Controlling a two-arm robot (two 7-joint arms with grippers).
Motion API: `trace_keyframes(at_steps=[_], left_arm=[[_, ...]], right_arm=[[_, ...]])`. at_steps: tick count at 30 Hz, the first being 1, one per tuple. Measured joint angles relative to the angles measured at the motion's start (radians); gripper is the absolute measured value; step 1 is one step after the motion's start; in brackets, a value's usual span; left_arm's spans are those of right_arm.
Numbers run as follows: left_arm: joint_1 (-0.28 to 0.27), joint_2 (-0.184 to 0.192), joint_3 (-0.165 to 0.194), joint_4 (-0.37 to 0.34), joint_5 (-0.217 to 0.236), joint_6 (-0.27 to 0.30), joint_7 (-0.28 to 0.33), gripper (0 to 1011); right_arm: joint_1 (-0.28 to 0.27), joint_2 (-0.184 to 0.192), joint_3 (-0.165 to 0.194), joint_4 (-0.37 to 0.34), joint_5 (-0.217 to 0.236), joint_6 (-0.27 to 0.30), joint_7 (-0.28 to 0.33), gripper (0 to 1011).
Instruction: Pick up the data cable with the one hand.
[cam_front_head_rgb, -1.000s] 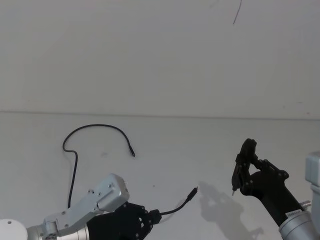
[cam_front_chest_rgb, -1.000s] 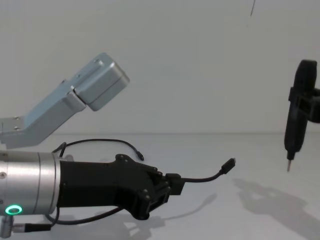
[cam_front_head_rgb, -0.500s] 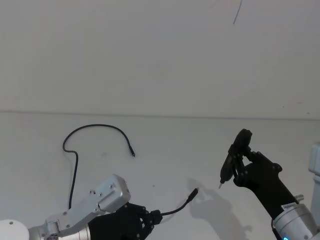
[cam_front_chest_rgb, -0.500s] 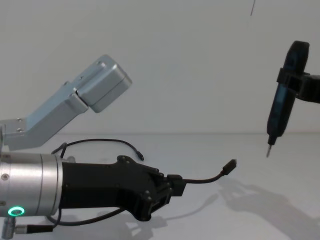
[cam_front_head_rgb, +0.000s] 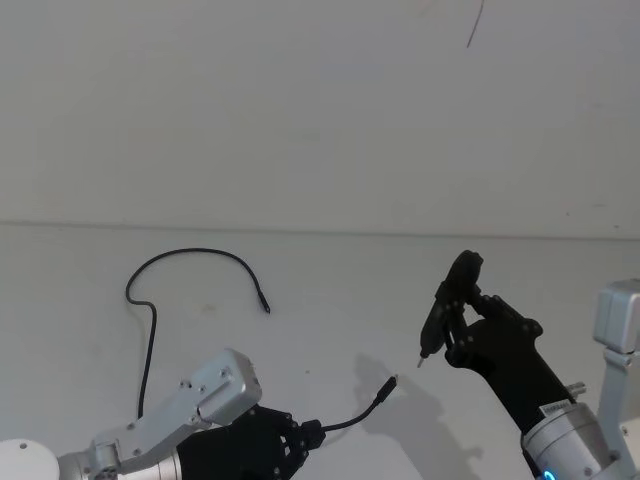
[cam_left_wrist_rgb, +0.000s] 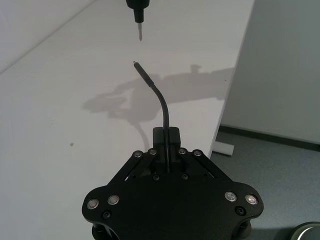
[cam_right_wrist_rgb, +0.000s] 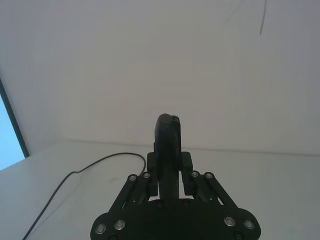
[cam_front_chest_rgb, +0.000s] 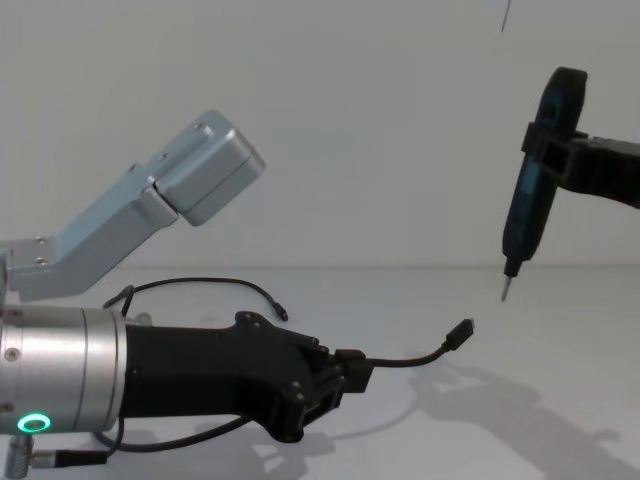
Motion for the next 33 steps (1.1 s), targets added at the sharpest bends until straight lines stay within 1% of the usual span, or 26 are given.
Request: trace_keyframes(at_steps=[9,22,33], left_arm=[[0.0,-0.001,0.0,0.001,0.0,0.0,0.0,54],[0.0,-0.001,0.0,0.001,0.0,0.0,0.0,54],[0.0,-0.001,0.0,0.001,0.0,0.0,0.0,54]], right_arm=[[0.008,0.0,-0.014,0.011,-0.022,-0.009,0.021,269],[0.01,0.011,-0.031,0.022,-0.047,-0.001,0.055,269],[0.014,0.01,-0.035,0.034,-0.065,-0.004,0.073,269]])
